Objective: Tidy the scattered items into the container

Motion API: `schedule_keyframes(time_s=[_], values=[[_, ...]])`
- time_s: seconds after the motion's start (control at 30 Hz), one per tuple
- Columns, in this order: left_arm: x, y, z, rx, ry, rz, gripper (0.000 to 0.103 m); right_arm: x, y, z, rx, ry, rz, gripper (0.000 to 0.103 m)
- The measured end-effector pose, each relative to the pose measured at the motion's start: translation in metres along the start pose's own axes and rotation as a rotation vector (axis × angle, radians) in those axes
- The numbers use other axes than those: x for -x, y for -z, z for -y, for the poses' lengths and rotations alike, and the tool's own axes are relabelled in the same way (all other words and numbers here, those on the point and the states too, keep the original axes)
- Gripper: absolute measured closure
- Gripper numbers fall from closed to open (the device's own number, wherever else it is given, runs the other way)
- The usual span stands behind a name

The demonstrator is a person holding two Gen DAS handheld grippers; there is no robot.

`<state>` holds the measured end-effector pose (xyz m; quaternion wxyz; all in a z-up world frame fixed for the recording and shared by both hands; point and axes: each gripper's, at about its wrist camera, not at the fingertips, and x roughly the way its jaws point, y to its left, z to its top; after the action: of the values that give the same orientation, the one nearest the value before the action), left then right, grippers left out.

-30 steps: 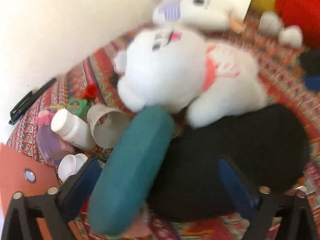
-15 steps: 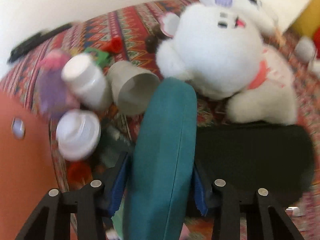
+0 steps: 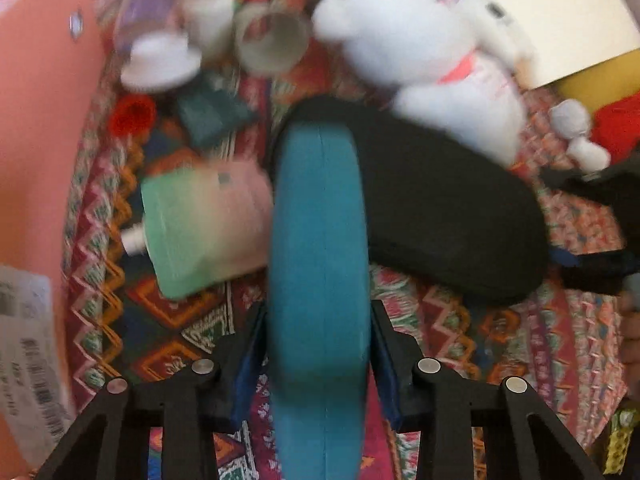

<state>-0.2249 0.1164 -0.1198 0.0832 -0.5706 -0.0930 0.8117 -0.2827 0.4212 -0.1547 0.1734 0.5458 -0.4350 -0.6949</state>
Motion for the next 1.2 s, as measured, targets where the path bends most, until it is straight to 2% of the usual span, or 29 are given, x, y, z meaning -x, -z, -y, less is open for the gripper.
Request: schedule_keyframes(time_s=[0.07, 0.2, 0.23, 0.3, 0.37, 0.4, 0.47, 0.53, 0.57, 0.6, 0.67, 0.73, 0.8, 0.9, 1.0, 1.03, 1.1, 1.2], values=[[-0.015, 0.001, -0.009, 0.049, -0.001, -0.037, 0.060, -0.006, 0.001, -0.002, 0.001, -0.046, -0.037, 0.017], [-0.008, -0.004, -0.010, 0.043, -0.015, -0.021, 0.059, -0.019, 0.006, -0.011, 0.017, -0.013, -0.066, 0.019], [-0.006, -0.004, -0.012, 0.053, -0.012, -0.021, 0.059, -0.022, 0.007, -0.016, 0.035, 0.023, -0.050, 0.020], [-0.002, -0.004, -0.018, 0.081, 0.005, -0.020, 0.059, -0.021, 0.005, -0.030, 0.102, 0.129, 0.056, 0.020], [0.002, -0.003, -0.022, 0.094, 0.009, -0.015, 0.059, -0.024, 0.003, -0.047, 0.200, 0.212, 0.149, 0.013], [0.005, -0.003, -0.022, 0.093, 0.008, -0.011, 0.059, -0.030, 0.001, -0.052, 0.228, 0.199, 0.155, 0.009], [0.010, -0.003, -0.025, 0.092, 0.002, -0.001, 0.060, -0.050, 0.000, -0.050, 0.227, 0.138, 0.052, 0.006], [0.013, -0.002, -0.028, 0.096, -0.007, 0.002, 0.060, -0.055, 0.007, -0.059, 0.280, 0.182, -0.023, 0.012], [0.014, -0.001, -0.030, 0.101, -0.009, 0.001, 0.060, -0.056, 0.014, -0.060, 0.266, 0.183, -0.093, 0.019], [0.013, -0.002, -0.032, 0.105, -0.009, -0.002, 0.060, -0.054, 0.023, -0.059, 0.226, 0.144, -0.156, 0.028], [0.013, -0.002, -0.036, 0.106, -0.015, -0.007, 0.059, -0.051, 0.044, -0.066, 0.234, 0.047, -0.234, 0.031], [0.014, 0.000, -0.038, 0.108, -0.012, -0.005, 0.059, -0.053, 0.050, -0.077, 0.306, 0.080, -0.220, 0.029], [0.016, 0.000, -0.040, 0.109, -0.018, -0.002, 0.059, -0.059, 0.039, -0.077, 0.295, 0.099, -0.161, 0.028], [0.018, 0.004, -0.042, 0.110, -0.029, 0.008, 0.058, -0.081, 0.012, -0.075, 0.252, 0.010, -0.112, 0.027], [0.017, 0.008, -0.046, 0.113, -0.025, 0.010, 0.058, -0.105, 0.008, -0.083, 0.285, -0.034, -0.140, 0.019], [0.015, 0.009, -0.045, 0.112, -0.029, 0.011, 0.058, -0.109, 0.011, -0.091, 0.321, -0.026, -0.153, 0.023], [0.015, 0.006, -0.044, 0.117, -0.059, 0.023, 0.058, -0.112, 0.017, -0.096, 0.344, 0.023, -0.188, 0.067], [0.016, 0.003, -0.042, 0.107, -0.089, 0.030, 0.059, -0.098, 0.028, -0.092, 0.322, -0.015, -0.204, 0.077]])
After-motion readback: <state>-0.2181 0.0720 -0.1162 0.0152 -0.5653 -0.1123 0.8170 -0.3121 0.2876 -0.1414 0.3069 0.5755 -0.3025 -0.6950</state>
